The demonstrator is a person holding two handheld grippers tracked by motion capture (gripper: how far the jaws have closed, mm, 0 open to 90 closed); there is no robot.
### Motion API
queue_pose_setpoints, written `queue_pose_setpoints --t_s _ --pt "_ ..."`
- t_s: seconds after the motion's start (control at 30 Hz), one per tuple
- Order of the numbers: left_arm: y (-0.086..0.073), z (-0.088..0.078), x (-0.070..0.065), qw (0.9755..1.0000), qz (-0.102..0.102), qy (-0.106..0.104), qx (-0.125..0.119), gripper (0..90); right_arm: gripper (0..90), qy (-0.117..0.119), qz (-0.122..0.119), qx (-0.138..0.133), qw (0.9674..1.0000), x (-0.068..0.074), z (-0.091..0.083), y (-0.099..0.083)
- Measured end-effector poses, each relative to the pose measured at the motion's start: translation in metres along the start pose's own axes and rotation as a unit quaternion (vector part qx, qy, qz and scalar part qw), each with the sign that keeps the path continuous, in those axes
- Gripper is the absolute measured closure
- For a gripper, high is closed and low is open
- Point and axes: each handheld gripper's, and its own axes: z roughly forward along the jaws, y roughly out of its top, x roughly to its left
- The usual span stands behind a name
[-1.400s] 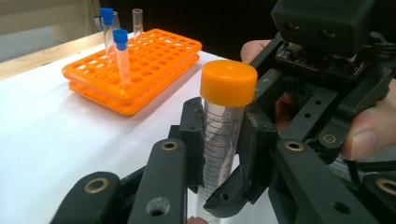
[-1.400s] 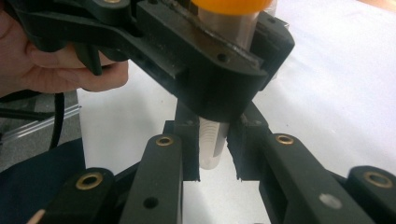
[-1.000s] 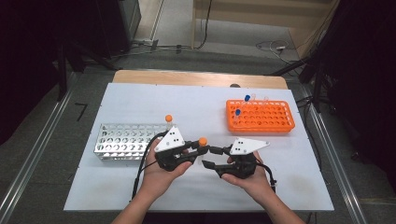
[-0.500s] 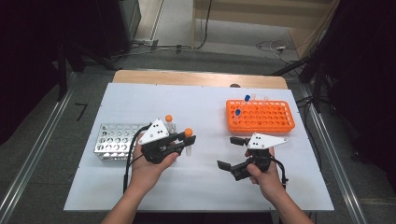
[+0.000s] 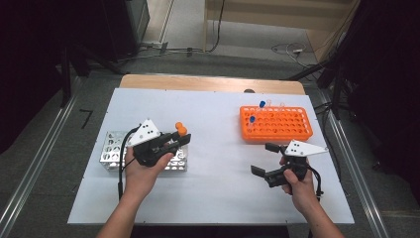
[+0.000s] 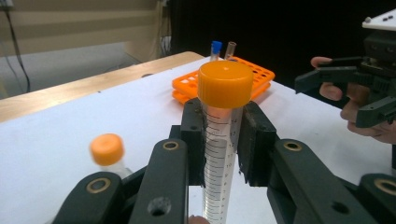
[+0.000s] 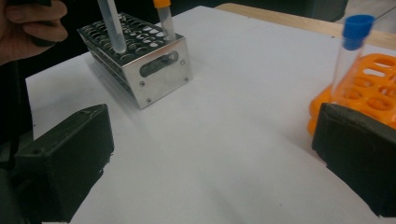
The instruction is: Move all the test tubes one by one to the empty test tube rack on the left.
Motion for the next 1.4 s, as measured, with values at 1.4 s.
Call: queue_pose_setpoints --t_s 1.4 --pt "-0.001 0.023 0.06 0.993 -0.052 0.106 0.001 74.8 0.0 -0.069 0.05 -0.009 0.9963 -0.042 -0.037 -0.026"
